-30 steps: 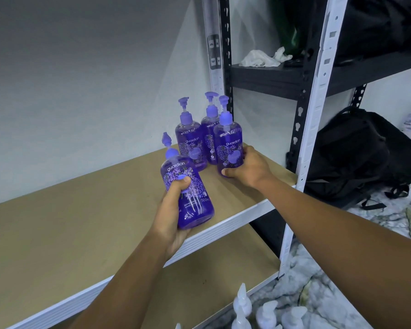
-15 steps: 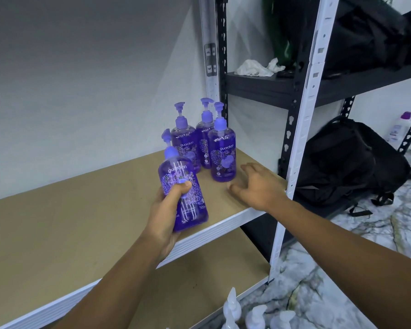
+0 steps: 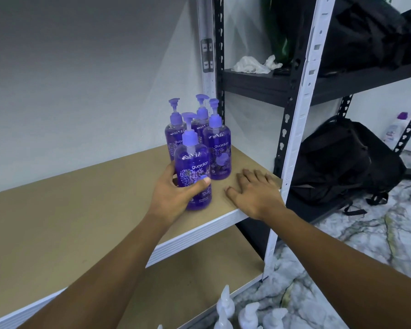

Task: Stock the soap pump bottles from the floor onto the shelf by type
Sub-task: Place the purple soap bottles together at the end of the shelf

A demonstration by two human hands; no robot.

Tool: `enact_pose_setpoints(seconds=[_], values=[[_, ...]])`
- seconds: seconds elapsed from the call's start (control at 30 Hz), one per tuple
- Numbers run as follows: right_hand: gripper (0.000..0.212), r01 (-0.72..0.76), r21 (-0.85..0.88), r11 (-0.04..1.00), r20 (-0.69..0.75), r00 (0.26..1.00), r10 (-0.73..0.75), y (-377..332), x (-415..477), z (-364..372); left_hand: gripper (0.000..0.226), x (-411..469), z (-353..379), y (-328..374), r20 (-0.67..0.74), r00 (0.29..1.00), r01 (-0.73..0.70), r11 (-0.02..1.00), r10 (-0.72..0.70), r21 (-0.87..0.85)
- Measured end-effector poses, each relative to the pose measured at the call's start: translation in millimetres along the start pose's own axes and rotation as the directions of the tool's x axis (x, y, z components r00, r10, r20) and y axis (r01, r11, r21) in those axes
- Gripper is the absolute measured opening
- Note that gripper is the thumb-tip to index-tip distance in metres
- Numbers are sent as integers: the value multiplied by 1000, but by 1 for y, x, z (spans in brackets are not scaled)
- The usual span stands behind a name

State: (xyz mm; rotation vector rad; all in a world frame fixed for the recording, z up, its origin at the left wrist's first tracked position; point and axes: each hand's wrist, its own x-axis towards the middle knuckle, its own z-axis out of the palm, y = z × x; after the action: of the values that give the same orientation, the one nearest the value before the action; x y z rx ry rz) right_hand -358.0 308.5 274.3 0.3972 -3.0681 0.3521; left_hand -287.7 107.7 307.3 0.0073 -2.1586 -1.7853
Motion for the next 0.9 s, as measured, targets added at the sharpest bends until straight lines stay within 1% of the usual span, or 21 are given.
enact_pose_setpoints(seconds=[0.1,0.17,0.27,0.37,0.47,0.9], values=[[76,-3,-6,1000,-2,1000,3,0,1,1,67,-2,-2,-5,10,1000,-21,1000,21,11],[76,-5,-8,1000,-3,1000,5,0,1,1,74,-3,-5,-6,28,1000,-5,998,3,60],[76,-12,-3,1000,-6,1000,12,0,0,1,87,-11,-8,-9,28,999,25,974,-32,225],[76,-13,4,1000,-10,1000,13,0,1,2,85,-15,-11,-14,-20,999,36,931,-31,363],[76,-17,5,1000,-17,1000,17,0,1,4,77,-8,-9,-16,-52,998,52,922,-35,385],[73,-18,22,1000,-30,999,18,-1,0,2,71,39,6,-21,-149,988,104,886,-40,451]])
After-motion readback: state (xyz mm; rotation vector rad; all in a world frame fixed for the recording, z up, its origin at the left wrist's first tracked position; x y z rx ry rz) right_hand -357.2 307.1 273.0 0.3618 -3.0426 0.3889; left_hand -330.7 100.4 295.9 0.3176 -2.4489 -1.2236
